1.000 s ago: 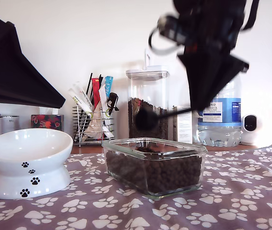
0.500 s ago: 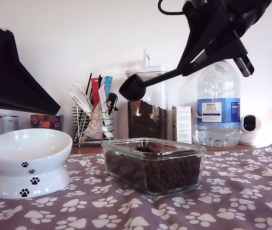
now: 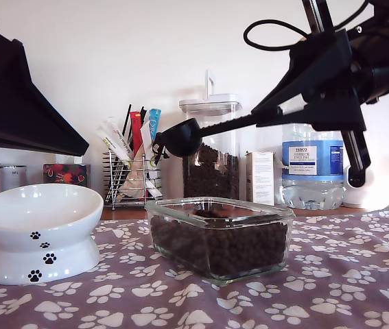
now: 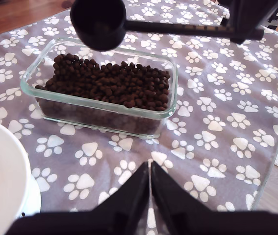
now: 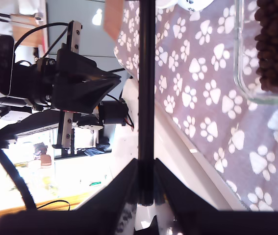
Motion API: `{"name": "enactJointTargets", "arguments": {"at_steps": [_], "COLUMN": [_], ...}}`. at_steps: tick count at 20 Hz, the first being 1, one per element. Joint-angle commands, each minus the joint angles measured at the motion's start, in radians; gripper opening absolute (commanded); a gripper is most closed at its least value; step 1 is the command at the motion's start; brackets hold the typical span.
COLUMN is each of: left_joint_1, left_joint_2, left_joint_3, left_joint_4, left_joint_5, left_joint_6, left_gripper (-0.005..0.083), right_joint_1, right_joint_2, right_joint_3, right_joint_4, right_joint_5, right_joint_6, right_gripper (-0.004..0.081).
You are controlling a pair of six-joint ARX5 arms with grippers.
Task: Measure one spoon of cat food and pour it into the food bowl
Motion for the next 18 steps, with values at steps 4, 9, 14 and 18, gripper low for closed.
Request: {"name": "enactJointTargets", "arguments": {"at_steps": [4, 9, 14, 18], "left_joint_1": [-0.002, -0.003, -0.003, -0.003], "left_joint_2": [-0.001, -0.002, -0.001, -0.002], "left_joint_3": [-0.016, -0.016, -0.016, -0.016], "left_joint_4": [0.014, 0.014, 0.014, 0.013], "left_joint_5": [0.001, 0.001, 0.001, 0.001], "left_joint_6": [0.009, 0.016, 0.016, 0.016], "left_gripper": [-0.0019, -0.0019, -0.0019, -0.0019], "right_joint_1": [-0.06, -0.079, -0.079, -0.076], "right_joint_2": [0.008, 0.01, 0.01, 0.017], "right_joint_3": [-0.095, -0.095, -0.096, -0.096], "right_joint_4": [0.111, 0.198, 0.257, 0.255], "right_joint_5": [-0.002, 0.08, 0.13, 0.139], "right_joint_6": [0.028, 0.085, 0.155, 0.16], "right_gripper": [-0.0012, -0.0012, -0.0012, -0.0012]}}
